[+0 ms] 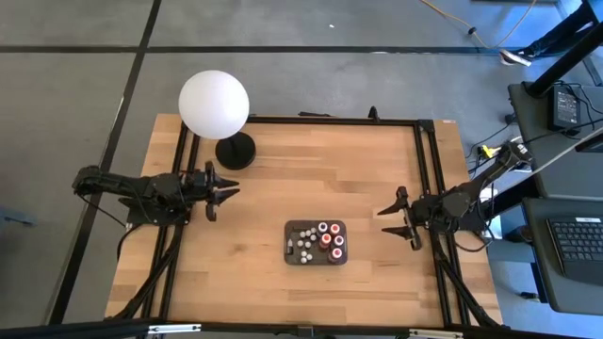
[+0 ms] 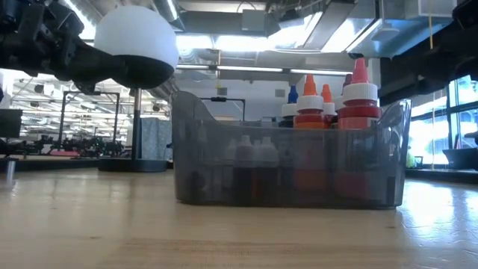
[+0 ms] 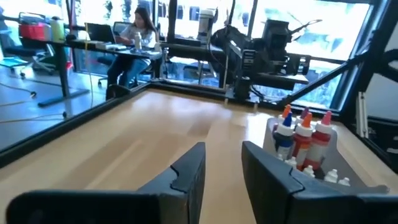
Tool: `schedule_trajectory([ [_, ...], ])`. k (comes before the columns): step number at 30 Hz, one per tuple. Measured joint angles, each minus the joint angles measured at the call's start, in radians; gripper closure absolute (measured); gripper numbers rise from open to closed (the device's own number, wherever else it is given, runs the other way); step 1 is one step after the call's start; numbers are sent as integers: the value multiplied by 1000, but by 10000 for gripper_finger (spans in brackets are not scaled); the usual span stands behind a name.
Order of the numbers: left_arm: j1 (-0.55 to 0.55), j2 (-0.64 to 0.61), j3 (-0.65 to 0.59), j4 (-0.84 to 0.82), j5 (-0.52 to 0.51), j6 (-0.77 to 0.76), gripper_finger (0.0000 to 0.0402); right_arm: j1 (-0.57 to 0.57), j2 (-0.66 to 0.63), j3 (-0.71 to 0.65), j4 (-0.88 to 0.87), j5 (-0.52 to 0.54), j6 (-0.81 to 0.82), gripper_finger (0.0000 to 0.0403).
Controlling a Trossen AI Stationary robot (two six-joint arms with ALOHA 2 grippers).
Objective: Pick & Place food coloring
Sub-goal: Return to Home Position
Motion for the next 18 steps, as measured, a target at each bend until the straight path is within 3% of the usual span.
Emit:
schedule_trajectory([
  [8,11,-6,0,0,-8,1,300,0,-284,0,-168,-29,-27,170],
  [18,11,-6,0,3,-2,1,303,0,-289,14,-209,-47,-54,170],
])
